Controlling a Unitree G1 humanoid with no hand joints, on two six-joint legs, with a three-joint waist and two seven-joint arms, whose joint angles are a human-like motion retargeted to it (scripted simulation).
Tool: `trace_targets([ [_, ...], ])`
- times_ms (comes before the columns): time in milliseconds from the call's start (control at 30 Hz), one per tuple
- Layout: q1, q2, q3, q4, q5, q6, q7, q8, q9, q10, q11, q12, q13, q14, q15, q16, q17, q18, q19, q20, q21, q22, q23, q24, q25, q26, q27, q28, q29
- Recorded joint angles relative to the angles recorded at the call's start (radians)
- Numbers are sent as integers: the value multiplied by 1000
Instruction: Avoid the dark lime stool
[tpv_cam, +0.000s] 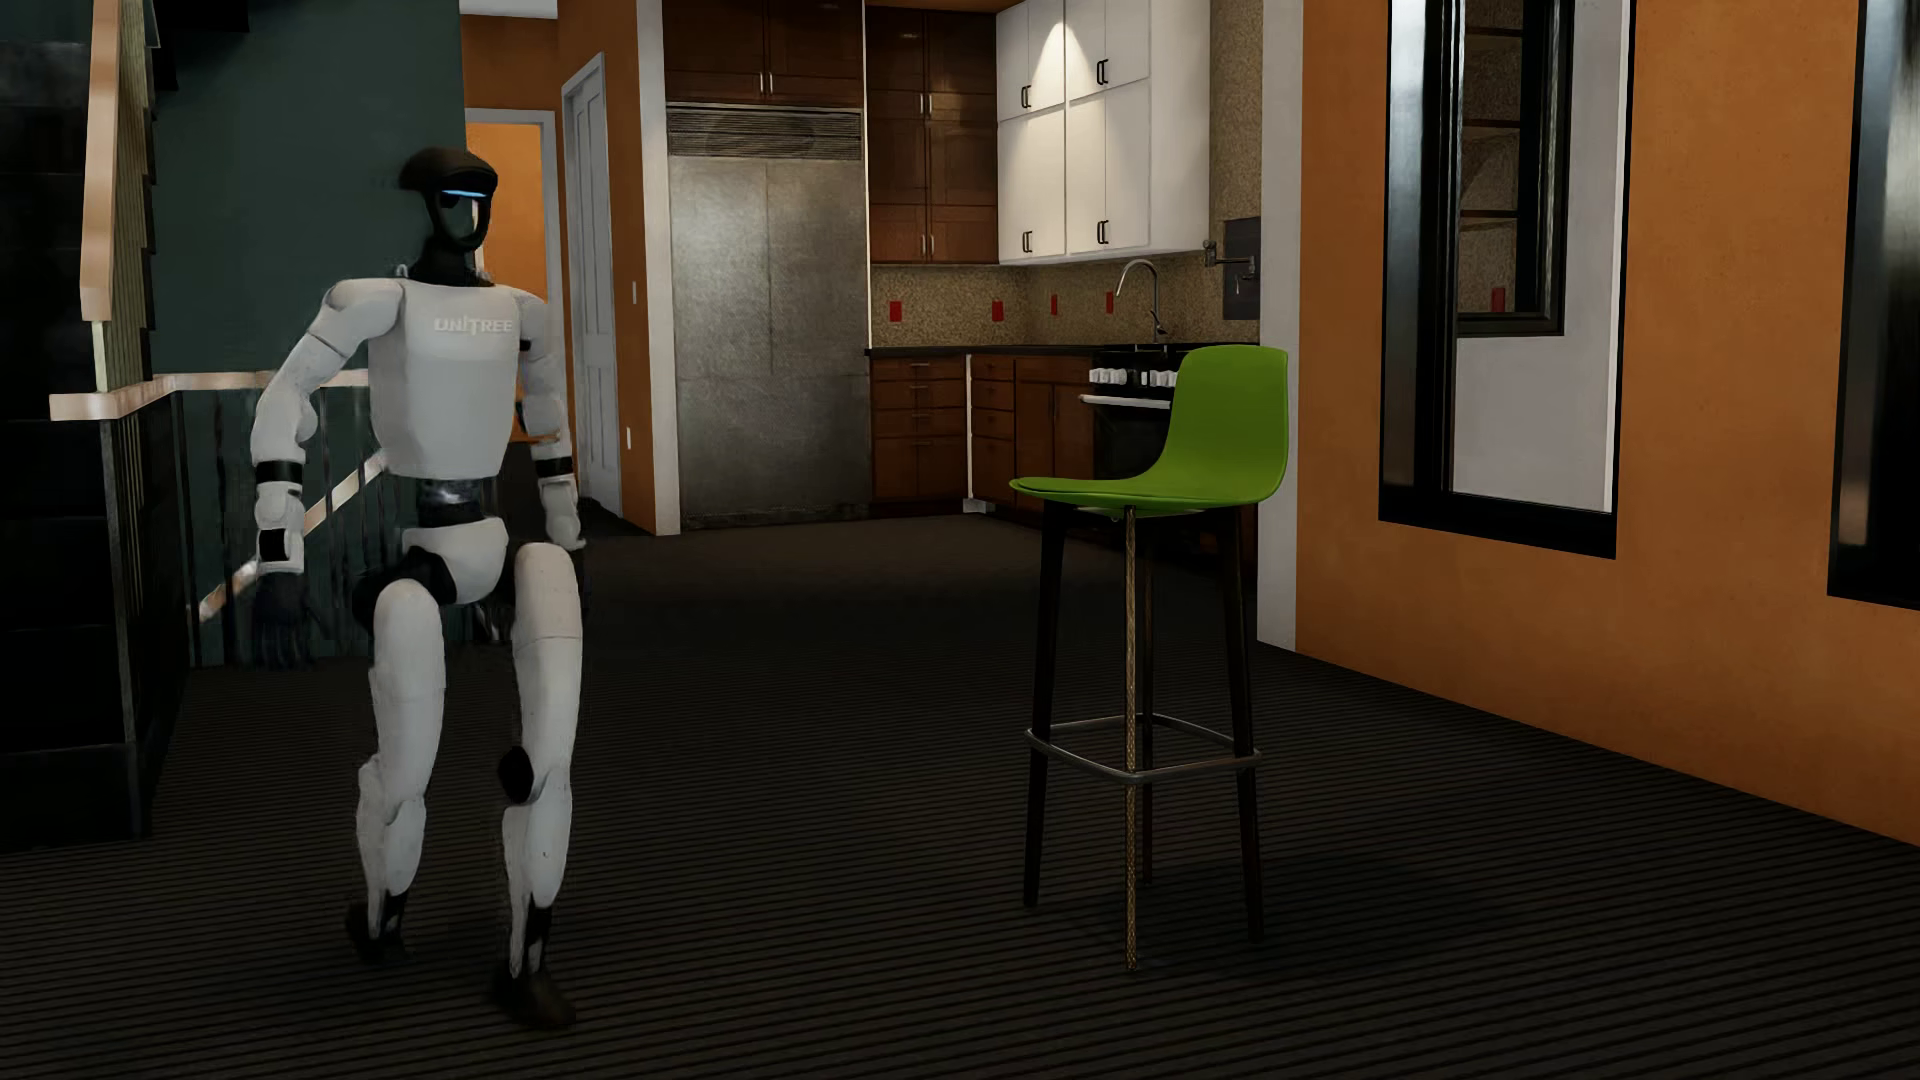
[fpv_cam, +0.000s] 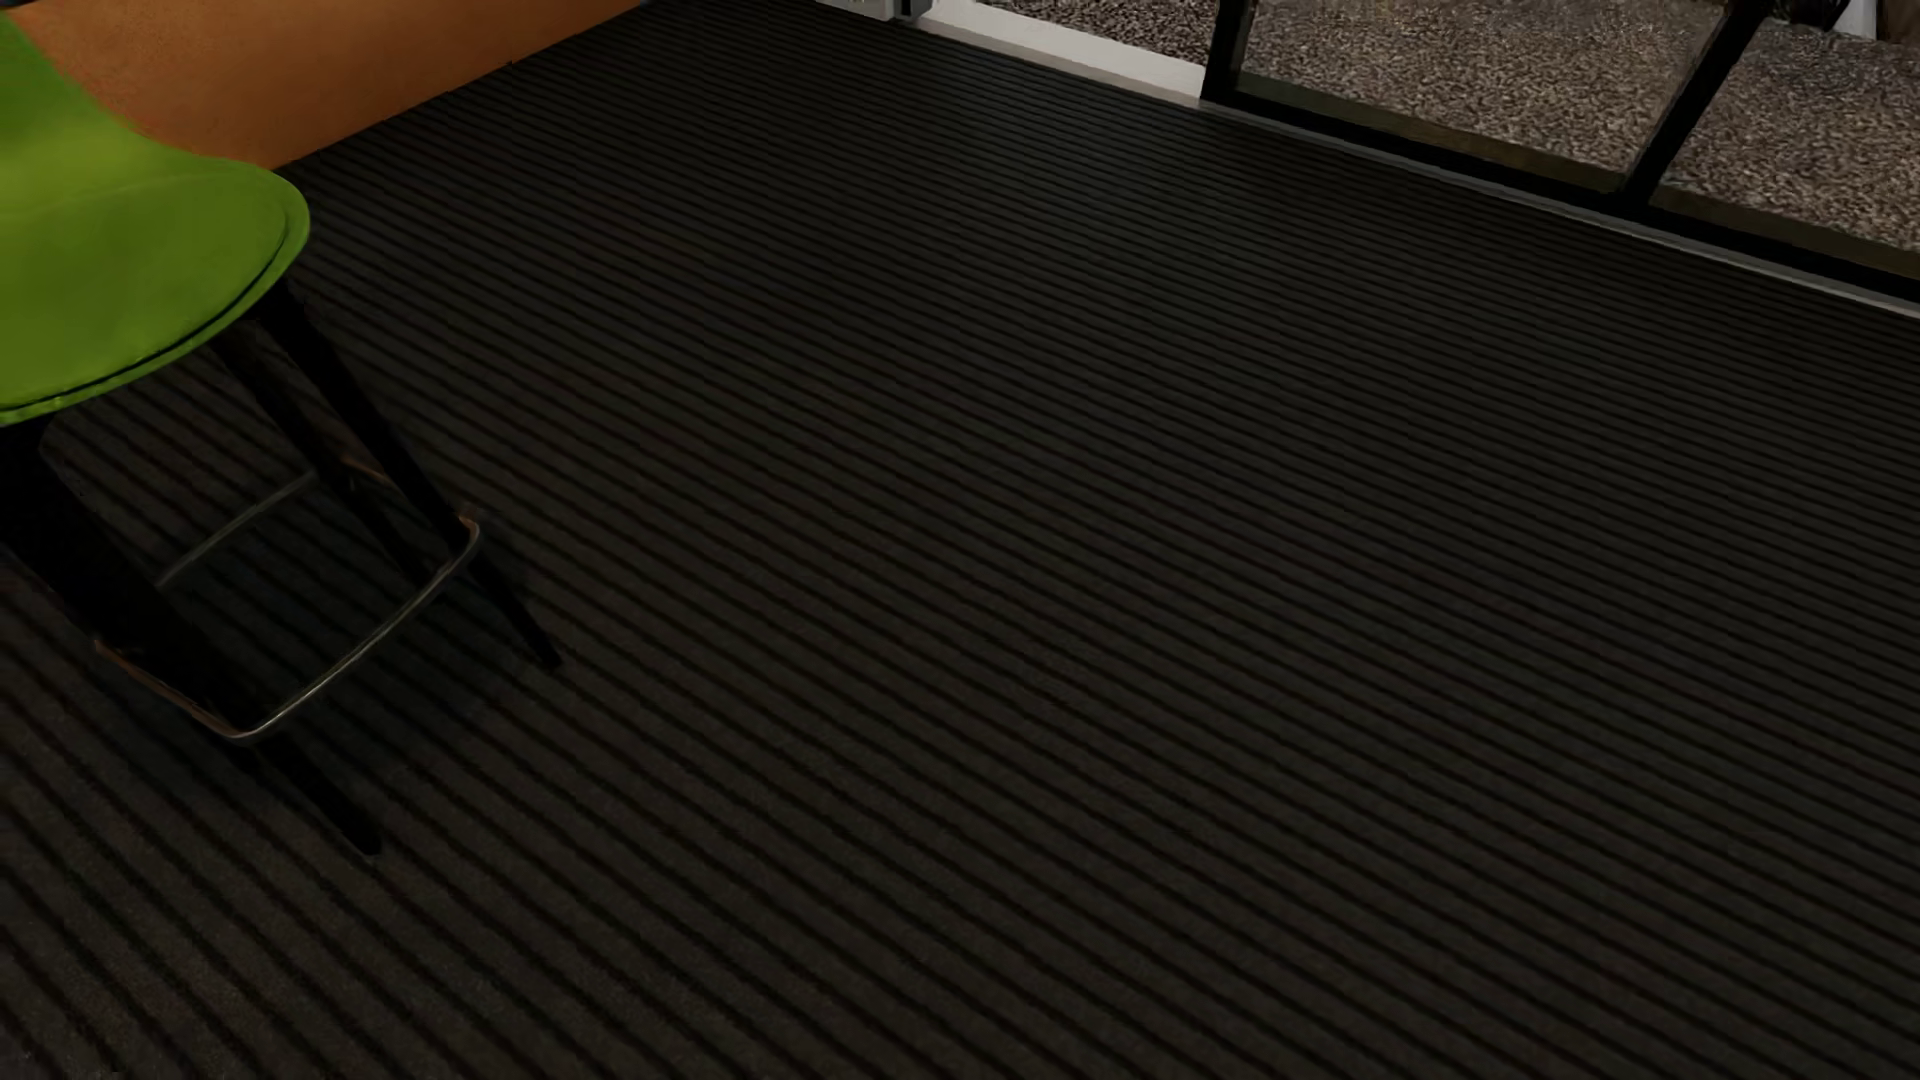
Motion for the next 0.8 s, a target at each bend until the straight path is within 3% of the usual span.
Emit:
trace_targets([
  [33,-8,8,-1,-8,-15,-9,0,0,-10,34,317,8,2,-32,-444,-1,21,0,0,-35,-34,27,-36,0,0,0,0,0,0],
  [67,-25,7,-18,-23,-44,-22,0,0,-23,105,381,10,6,109,-551,-4,45,0,0,-82,-51,55,-62,0,0,0,0,0,0],
  [100,-41,0,-33,-33,-81,-25,0,0,-34,147,476,6,13,419,-474,-9,63,0,0,-125,-50,77,-74,0,0,0,0,0,0],
  [133,-20,-39,-48,-40,-117,-12,0,0,-39,183,609,2,17,357,-374,-12,75,0,0,-138,-32,76,-72,0,0,0,0,0,0],
  [167,22,-127,-56,-37,-165,-7,0,0,-43,171,774,-3,7,214,-306,-10,84,0,0,-105,0,49,-61,0,0,0,0,0,0],
  [267,144,-448,-119,-33,-207,-6,0,0,-57,104,1071,-57,-18,-121,-398,6,113,0,0,62,49,-63,-55,0,0,0,0,0,0],
  [300,184,-549,-145,-29,-189,-1,0,0,-68,106,1051,-85,-10,-284,-446,7,113,0,0,110,49,-90,-65,0,0,0,0,0,0],
  [400,265,-751,-203,6,-87,19,0,0,-101,34,673,-137,3,-313,-473,11,95,0,0,237,64,-183,-65,0,0,0,0,0,0],
  [467,332,-760,-226,21,-40,31,0,0,-100,31,356,-149,7,-346,-356,7,75,0,0,238,71,-203,-43,0,0,0,0,0,0],
  [533,389,-748,-245,21,-4,55,0,0,-103,65,131,-142,21,-390,-360,-4,59,0,0,176,69,-165,-21,0,0,0,0,0,0],
  [567,417,-754,-259,26,6,59,0,0,-108,85,133,-130,29,-386,-248,-8,59,0,0,138,62,-134,-4,0,0,0,0,0,0],
  [600,428,-747,-282,37,9,65,0,0,-117,114,129,-114,37,-293,-106,-14,63,0,0,94,59,-94,17,0,0,0,0,0,0],
  [633,404,-744,-300,65,22,89,0,0,-129,178,263,-102,40,-193,-308,-27,71,0,0,40,77,-44,49,0,0,0,0,0,0],
  [667,349,-744,-293,107,45,113,0,0,-139,276,301,-94,38,-42,-373,-42,76,0,0,-22,122,7,90,0,0,0,0,0,0],
  [700,284,-696,-278,153,59,119,0,0,-133,416,312,-80,40,110,-410,-51,76,0,0,-62,170,35,117,0,0,0,0,0,0],
  [767,178,-478,-261,185,65,100,0,0,-63,746,284,-43,73,245,-500,-34,69,0,0,-50,218,-6,89,0,0,0,0,0,0],
  [800,127,-371,-219,184,69,84,0,0,-34,836,268,-32,84,294,-471,-26,71,0,0,-10,213,-37,72,0,0,0,0,0,0],
])
